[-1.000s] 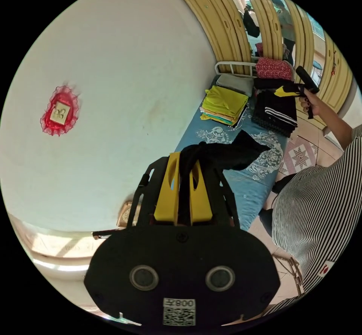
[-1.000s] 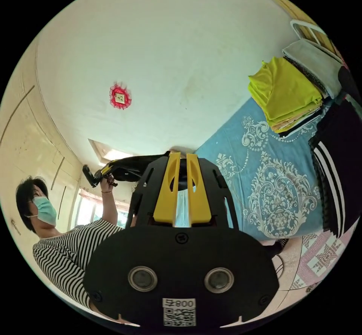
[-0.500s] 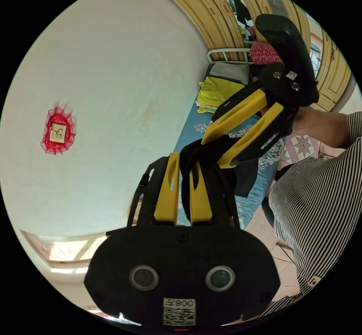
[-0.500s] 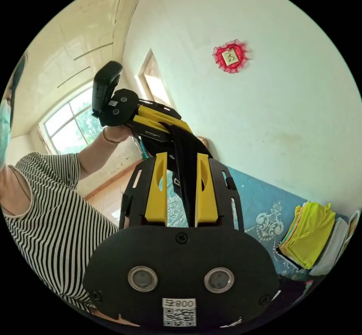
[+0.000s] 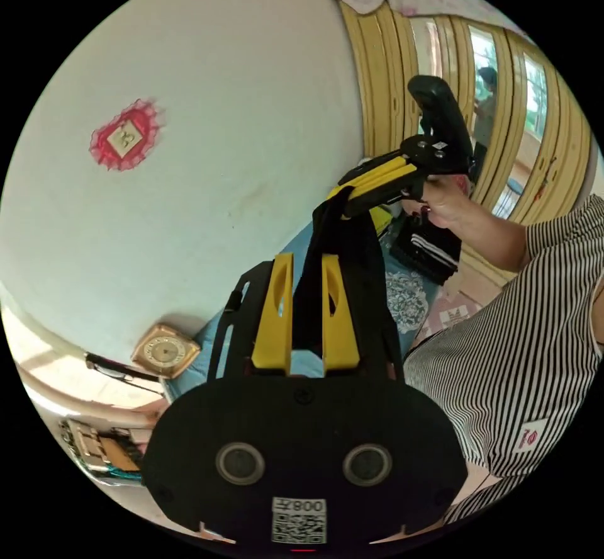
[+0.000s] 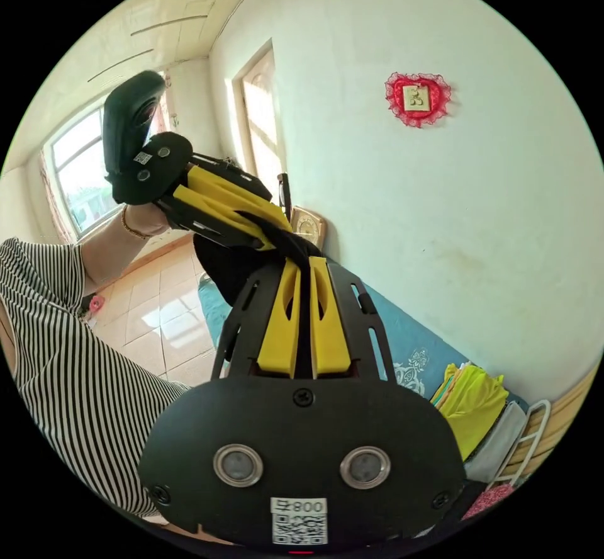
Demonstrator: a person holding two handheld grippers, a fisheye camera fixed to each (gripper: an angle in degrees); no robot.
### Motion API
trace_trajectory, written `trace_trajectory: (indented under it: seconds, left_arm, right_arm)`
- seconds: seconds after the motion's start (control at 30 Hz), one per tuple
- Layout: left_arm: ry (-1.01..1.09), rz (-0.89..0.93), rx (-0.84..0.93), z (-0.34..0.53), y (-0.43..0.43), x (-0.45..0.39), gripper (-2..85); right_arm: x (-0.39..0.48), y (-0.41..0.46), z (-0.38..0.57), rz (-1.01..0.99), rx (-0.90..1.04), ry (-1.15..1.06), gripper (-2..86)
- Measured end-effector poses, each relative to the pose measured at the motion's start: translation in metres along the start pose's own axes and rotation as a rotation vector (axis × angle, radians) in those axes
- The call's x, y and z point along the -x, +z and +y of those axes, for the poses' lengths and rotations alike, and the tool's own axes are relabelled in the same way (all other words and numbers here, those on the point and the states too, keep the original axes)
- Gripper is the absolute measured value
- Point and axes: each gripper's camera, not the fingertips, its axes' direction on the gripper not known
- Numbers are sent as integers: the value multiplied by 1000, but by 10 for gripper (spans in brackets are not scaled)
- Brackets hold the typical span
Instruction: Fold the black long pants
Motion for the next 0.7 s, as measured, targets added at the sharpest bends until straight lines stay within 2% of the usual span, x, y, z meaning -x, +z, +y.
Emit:
trace_trajectory:
  seconds: [0.07, 0.2, 0.3, 0.37, 0.47, 0.7]
  left_arm:
    - [-142, 71, -113, 59, 8, 9, 70]
    - [-362, 160, -193, 153, 47, 14, 85]
    - [-541, 282, -180, 232, 113, 3, 93]
    - [-661, 468, -217, 288, 178, -16, 105]
    - [-731, 653, -199, 328, 259, -55, 120]
    - [-777, 767, -362, 343, 362, -143, 163]
  right_arm:
    - [4, -9, -26, 17, 16, -20, 23]
    - [8, -25, -63, 1, 12, -50, 23]
    - [13, -41, -94, 10, -8, -81, 22]
    - [13, -57, -116, -12, -34, -101, 23]
    - [15, -77, -139, -35, -56, -128, 22]
    - [14, -110, -171, -76, -103, -136, 23]
